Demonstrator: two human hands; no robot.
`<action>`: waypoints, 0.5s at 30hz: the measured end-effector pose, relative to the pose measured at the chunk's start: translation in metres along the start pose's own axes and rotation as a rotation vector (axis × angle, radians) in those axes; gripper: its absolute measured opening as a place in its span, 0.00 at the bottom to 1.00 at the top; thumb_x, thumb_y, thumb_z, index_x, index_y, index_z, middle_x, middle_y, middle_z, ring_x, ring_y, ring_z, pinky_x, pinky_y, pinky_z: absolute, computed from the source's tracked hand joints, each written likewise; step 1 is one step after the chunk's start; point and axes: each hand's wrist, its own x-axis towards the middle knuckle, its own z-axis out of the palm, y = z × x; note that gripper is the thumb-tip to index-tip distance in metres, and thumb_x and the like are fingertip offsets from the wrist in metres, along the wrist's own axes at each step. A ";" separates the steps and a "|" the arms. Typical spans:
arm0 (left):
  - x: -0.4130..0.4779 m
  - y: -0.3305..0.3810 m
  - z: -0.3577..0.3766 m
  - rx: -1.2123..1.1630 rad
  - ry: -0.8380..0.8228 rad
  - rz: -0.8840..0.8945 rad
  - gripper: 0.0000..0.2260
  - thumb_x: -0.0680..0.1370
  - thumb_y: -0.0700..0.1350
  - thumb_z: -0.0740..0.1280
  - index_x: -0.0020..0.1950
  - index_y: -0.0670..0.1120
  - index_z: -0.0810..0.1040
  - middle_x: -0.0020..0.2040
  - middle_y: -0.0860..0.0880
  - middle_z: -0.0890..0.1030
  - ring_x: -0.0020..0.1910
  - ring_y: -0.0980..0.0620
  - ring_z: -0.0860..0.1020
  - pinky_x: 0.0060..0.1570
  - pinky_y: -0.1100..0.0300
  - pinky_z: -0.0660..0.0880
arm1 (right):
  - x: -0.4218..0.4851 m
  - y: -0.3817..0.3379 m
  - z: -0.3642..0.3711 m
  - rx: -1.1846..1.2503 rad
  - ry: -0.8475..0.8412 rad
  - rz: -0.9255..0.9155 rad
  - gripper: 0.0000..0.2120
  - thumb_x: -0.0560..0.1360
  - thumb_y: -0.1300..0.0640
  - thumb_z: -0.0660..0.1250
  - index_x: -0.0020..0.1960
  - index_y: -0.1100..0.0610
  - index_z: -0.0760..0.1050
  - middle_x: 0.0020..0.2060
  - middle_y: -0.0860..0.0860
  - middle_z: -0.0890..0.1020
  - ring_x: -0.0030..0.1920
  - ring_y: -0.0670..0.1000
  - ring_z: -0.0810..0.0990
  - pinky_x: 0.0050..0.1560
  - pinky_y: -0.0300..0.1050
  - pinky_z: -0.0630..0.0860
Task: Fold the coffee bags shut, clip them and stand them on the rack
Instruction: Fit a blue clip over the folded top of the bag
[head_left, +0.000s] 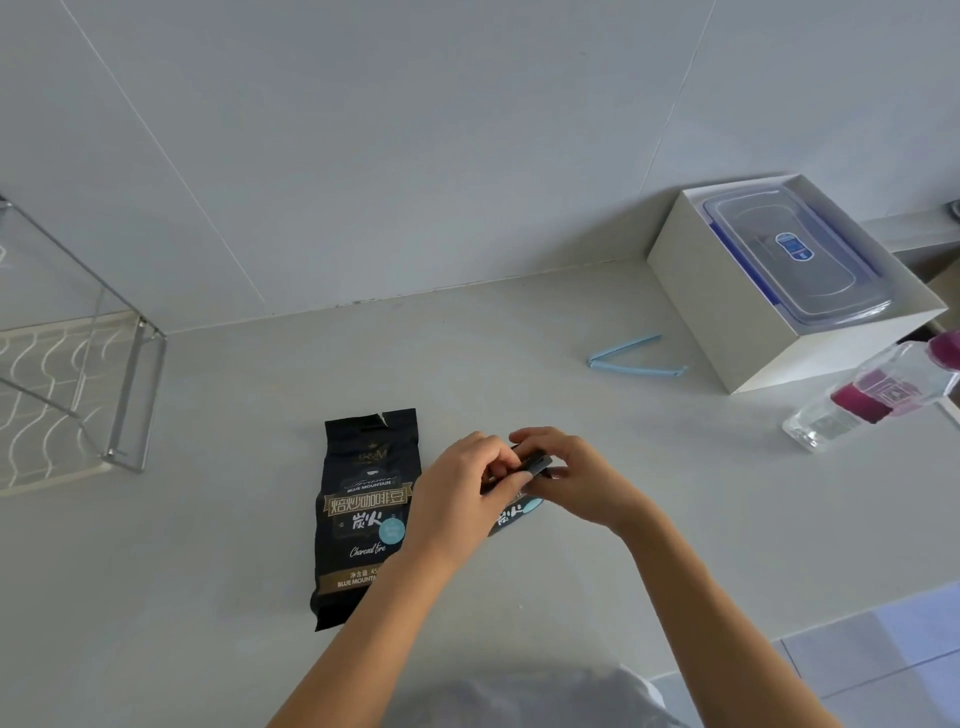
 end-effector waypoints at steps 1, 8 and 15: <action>0.000 -0.001 0.001 0.042 -0.048 0.002 0.07 0.71 0.53 0.70 0.45 0.54 0.74 0.40 0.58 0.76 0.38 0.60 0.73 0.34 0.64 0.70 | 0.000 0.002 0.003 0.020 0.019 0.002 0.14 0.70 0.66 0.69 0.44 0.46 0.79 0.58 0.47 0.74 0.60 0.46 0.73 0.59 0.45 0.72; -0.006 -0.004 0.009 -0.009 0.054 -0.027 0.07 0.70 0.43 0.73 0.39 0.52 0.75 0.34 0.57 0.74 0.34 0.61 0.72 0.31 0.61 0.70 | 0.003 0.013 0.006 -0.026 0.076 -0.024 0.10 0.69 0.66 0.71 0.44 0.51 0.83 0.61 0.50 0.75 0.55 0.44 0.76 0.56 0.39 0.71; -0.021 -0.010 0.003 0.030 0.125 0.031 0.08 0.66 0.37 0.76 0.35 0.49 0.79 0.31 0.59 0.72 0.32 0.60 0.70 0.29 0.66 0.66 | 0.005 0.021 0.028 0.024 0.115 -0.081 0.19 0.67 0.69 0.72 0.41 0.43 0.81 0.60 0.46 0.74 0.61 0.52 0.74 0.62 0.50 0.72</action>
